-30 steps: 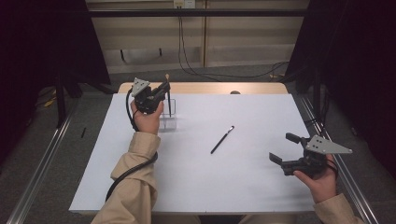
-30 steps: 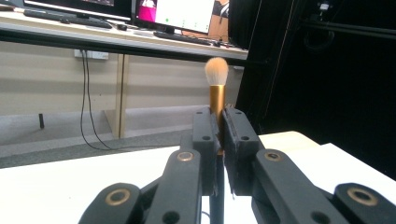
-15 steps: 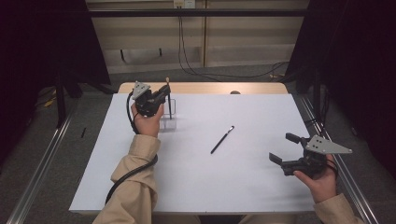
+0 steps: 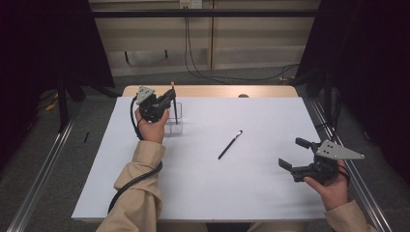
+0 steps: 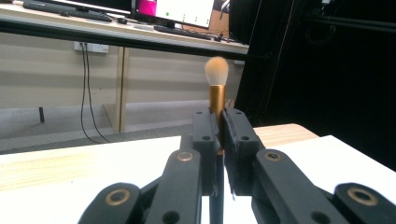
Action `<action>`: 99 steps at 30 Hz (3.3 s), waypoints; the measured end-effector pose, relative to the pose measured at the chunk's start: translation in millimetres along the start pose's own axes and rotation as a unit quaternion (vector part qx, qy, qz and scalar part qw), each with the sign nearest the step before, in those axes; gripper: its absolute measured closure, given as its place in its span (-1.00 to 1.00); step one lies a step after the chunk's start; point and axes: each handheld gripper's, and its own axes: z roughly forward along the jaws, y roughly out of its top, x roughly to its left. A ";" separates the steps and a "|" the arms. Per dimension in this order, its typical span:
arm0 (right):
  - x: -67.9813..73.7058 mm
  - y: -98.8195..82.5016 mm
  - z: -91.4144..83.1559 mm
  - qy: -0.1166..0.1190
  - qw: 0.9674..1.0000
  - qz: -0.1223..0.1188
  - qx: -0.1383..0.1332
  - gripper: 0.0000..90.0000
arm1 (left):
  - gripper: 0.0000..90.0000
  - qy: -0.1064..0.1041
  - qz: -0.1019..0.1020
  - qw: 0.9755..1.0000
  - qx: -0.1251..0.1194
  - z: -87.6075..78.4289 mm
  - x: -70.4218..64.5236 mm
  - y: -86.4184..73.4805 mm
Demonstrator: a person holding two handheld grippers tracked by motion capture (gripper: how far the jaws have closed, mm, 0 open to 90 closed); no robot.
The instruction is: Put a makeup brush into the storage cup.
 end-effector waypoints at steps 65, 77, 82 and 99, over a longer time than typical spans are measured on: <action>2.4 0.5 1.8 0.003 1.000 -0.001 0.003 -0.97 | -0.85 -0.115 0.053 0.992 0.008 -55.8 -0.6 4.5; 3.0 0.6 2.4 0.001 1.000 -0.002 0.003 -0.97 | -0.97 -0.132 0.048 0.990 0.013 -69.1 0.4 -1.9; 3.2 0.7 2.6 0.002 1.000 -0.003 0.003 -0.97 | -1.00 -0.141 0.049 0.989 0.017 -72.7 0.3 -5.6; 3.8 0.9 2.8 0.004 1.000 -0.004 0.003 -0.97 | -1.00 -0.151 0.063 0.986 0.040 -87.4 5.1 -13.7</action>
